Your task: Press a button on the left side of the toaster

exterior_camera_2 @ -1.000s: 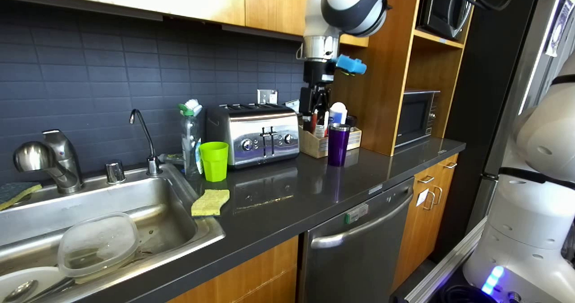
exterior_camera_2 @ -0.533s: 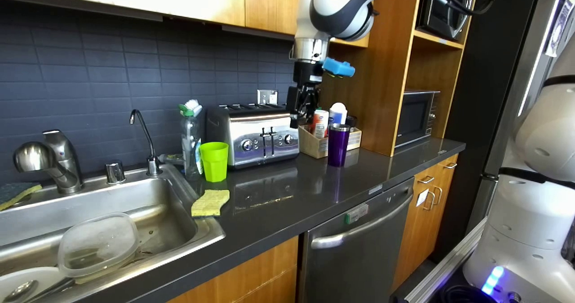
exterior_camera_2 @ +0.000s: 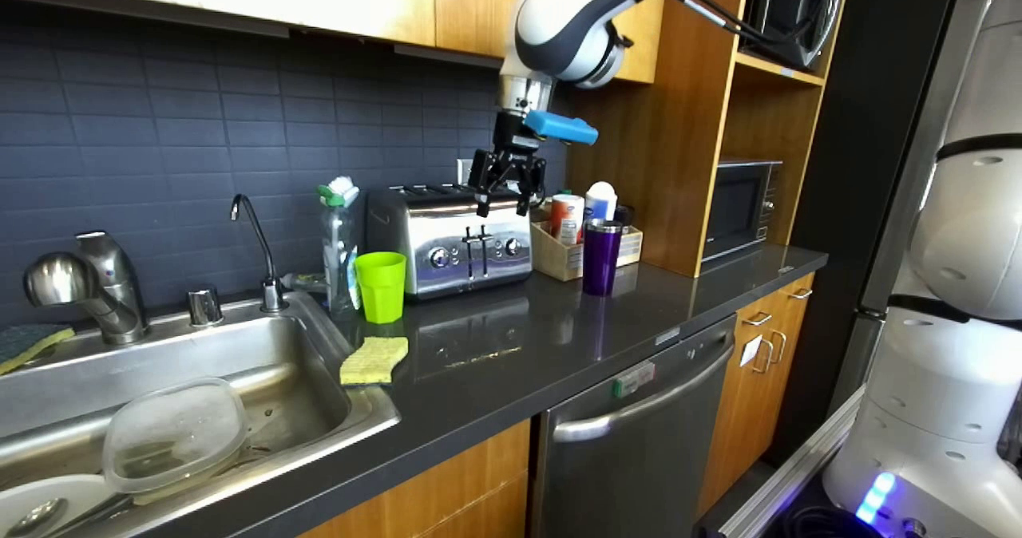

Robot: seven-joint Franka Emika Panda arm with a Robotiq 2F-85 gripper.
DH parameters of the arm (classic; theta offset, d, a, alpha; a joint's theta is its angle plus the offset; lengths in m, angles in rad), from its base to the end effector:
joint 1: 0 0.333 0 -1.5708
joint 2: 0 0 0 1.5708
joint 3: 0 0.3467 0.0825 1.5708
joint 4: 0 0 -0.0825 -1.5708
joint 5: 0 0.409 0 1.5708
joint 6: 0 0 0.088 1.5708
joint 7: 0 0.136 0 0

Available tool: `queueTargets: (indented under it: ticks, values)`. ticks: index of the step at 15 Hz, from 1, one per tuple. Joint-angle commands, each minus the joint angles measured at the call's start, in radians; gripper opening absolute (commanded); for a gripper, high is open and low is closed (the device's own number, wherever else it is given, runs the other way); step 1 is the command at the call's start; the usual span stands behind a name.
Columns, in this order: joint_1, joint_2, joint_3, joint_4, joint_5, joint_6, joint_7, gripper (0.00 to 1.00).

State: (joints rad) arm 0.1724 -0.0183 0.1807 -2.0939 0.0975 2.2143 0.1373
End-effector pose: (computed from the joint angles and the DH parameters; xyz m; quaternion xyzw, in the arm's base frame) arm 0.5424 0.2060 0.4331 -0.9935 -0.0811 -0.0575 0.0549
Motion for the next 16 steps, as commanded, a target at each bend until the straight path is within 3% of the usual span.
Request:
queueTargets:
  ticks: [1,4,10,16]
  values:
    - [0.002,0.032,0.0,0.013,0.068,0.07,0.121,1.0]
    - [0.019,0.051,0.013,-0.005,0.119,0.182,0.25,1.0]
    - [0.068,0.113,0.009,-0.048,0.025,0.429,0.644,1.0]
    - [0.101,0.056,-0.019,-0.224,-0.144,0.62,1.077,1.0]
